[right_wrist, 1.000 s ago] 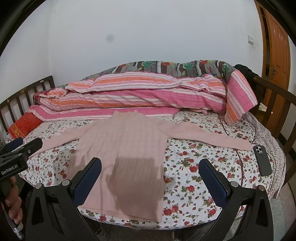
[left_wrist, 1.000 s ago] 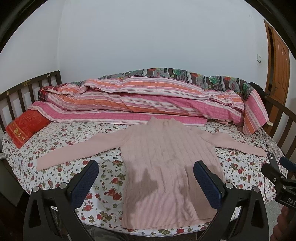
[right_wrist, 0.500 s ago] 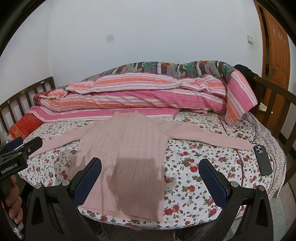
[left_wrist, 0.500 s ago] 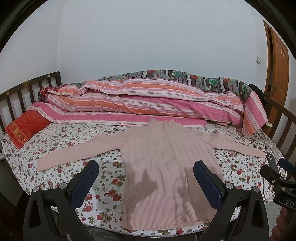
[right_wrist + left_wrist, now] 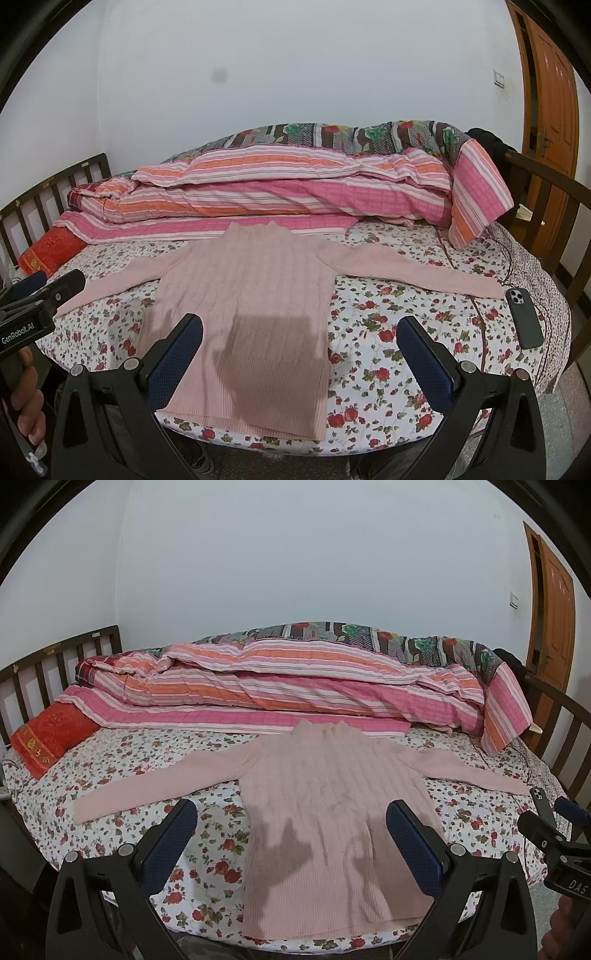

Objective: Fold small clothes

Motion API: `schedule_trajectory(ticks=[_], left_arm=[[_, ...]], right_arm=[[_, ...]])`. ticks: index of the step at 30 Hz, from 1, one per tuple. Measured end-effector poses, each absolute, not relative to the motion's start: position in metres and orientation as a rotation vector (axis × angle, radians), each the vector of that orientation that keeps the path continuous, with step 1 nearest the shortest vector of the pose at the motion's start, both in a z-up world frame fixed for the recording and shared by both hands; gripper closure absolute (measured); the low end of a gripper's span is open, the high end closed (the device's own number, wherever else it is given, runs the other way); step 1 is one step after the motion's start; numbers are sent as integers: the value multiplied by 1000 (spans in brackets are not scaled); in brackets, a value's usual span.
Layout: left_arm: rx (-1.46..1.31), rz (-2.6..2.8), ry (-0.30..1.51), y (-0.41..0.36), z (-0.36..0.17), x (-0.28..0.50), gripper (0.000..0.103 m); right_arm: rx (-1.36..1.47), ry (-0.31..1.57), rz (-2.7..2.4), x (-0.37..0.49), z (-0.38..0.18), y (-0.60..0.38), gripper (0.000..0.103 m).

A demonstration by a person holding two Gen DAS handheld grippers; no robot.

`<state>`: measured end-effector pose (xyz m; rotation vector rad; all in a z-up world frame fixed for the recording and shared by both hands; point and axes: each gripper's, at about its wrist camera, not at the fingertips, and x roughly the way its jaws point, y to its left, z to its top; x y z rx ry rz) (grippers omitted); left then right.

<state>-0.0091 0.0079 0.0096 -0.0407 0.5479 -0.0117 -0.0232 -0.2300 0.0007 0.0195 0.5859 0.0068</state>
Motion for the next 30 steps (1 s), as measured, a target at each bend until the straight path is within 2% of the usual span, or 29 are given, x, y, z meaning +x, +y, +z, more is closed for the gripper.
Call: schedule_trajectory(ticks=[12, 20, 27, 30], left_arm=[[-123, -31, 547, 34, -11, 7, 0], [-186, 70, 600, 94, -66, 38, 0], [-309, 170, 667, 171, -128, 71, 2], [-425, 207, 667, 212, -150, 77, 5]], right_arm=[[-4, 574, 0, -14, -8, -229, 0], [-78, 458, -46, -3, -36, -230, 0], [-58, 561, -15, 47, -78, -240, 0], [14, 605, -24, 72, -98, -251, 0]])
